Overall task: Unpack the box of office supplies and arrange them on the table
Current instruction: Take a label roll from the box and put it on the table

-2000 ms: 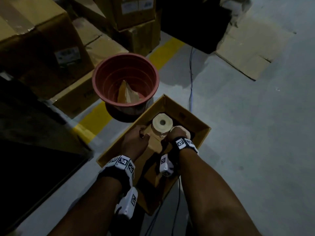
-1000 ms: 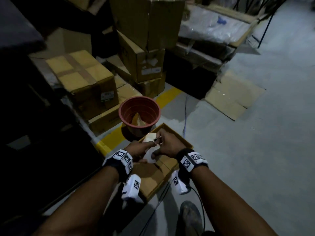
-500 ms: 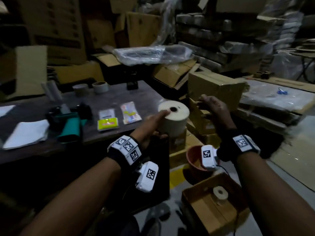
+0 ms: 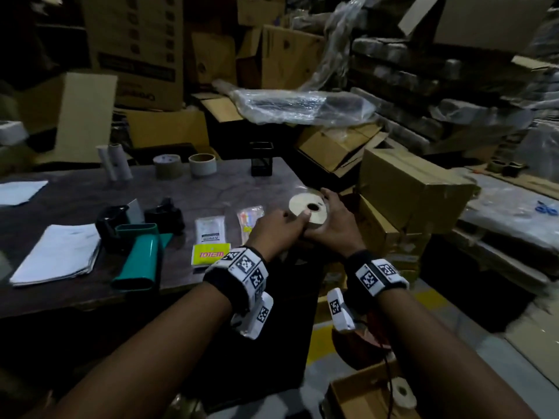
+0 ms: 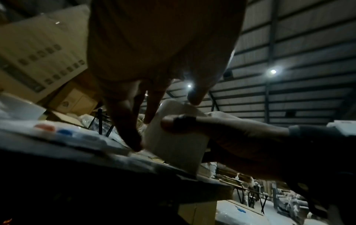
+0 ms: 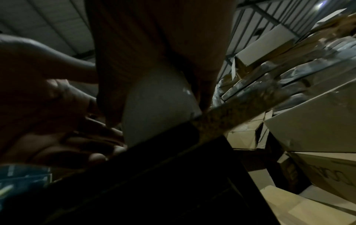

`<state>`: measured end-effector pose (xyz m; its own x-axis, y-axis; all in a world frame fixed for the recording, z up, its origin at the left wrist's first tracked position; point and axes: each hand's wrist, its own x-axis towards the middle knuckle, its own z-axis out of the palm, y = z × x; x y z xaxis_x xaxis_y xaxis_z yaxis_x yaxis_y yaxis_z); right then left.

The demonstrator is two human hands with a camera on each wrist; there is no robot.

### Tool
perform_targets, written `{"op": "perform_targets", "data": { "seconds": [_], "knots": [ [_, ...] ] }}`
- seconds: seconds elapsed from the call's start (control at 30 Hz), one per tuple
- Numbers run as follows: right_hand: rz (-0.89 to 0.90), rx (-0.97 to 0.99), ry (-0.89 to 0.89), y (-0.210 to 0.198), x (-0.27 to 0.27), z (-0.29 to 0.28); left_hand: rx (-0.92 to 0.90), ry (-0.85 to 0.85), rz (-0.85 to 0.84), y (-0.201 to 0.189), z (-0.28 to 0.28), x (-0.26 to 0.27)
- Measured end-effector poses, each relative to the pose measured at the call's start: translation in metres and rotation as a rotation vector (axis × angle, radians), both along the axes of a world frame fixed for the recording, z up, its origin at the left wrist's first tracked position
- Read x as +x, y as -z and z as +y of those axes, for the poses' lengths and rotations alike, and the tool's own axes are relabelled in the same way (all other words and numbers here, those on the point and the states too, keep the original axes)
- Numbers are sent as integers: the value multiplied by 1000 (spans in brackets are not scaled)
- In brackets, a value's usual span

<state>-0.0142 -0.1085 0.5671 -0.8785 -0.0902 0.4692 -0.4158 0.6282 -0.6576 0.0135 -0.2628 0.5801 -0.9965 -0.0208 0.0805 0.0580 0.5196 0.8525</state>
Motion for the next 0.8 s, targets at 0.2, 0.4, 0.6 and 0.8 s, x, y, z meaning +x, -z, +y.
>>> {"op": "perform_targets", "data": {
  "seconds": [0.2,0.4,0.6,0.8],
  "knots": [
    [-71,-75,-107,9,-40,-6,53,-76,-126,1,1,-32],
    [-321,-83,28,-70,4,-16,397,-80,-361,-84,2,12],
    [-335,-16,-258,-175,64,-87,846,-192,-584,-187,-77,82],
    [-420,-24,-535,-185,83,-222,836,-534,-492,-198,-210,126]
  ]
}}
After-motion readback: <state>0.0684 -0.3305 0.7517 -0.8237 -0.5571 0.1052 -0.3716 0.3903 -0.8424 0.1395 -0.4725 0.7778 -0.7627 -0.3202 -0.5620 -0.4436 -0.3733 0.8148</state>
